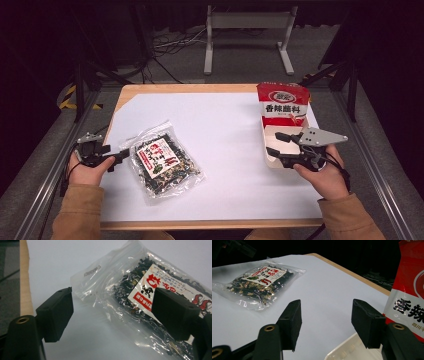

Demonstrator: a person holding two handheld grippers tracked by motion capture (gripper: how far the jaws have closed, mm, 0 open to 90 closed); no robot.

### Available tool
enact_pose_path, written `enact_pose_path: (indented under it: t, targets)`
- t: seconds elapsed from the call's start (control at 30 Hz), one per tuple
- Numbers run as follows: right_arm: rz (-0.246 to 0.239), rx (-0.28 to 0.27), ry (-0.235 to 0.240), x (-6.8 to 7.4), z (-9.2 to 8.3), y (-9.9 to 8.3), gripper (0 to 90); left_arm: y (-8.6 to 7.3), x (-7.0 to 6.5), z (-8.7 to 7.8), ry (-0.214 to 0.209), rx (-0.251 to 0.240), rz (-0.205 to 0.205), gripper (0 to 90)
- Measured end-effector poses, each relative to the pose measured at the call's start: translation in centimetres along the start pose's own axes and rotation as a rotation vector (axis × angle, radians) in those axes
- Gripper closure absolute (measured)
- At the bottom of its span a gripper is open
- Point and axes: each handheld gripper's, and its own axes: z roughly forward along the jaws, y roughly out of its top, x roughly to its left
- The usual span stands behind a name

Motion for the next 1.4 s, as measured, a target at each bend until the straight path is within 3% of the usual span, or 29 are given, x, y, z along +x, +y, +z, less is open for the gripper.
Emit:
enact_pose_path:
  t: [0.23,0.4,0.63,0.87,1.4]
  targets:
    - [0.000,0.000,-0.005,0.1,0.1,-0.1,40.7,-0.1,0.4,1.1,0.010,0.061,-0.037,22.3]
    - [0.004,-0.003,-0.009,0.2,0.2,-0.1,40.2,0.0,0.7,1.9,0.022,0.067,-0.043,20.4]
    - [0.005,-0.003,-0.010,0.3,0.2,-0.2,39.6,0.0,0.9,3.1,0.023,0.095,-0.083,17.2]
    - [0.001,0.003,-0.014,0.4,0.3,-0.4,39.3,-0.1,0.6,3.8,0.021,0.113,-0.079,16.9]
    - [-0.005,0.011,-0.033,0.5,0.5,-0.6,38.4,0.2,-0.6,5.2,0.034,0.096,-0.086,14.7]
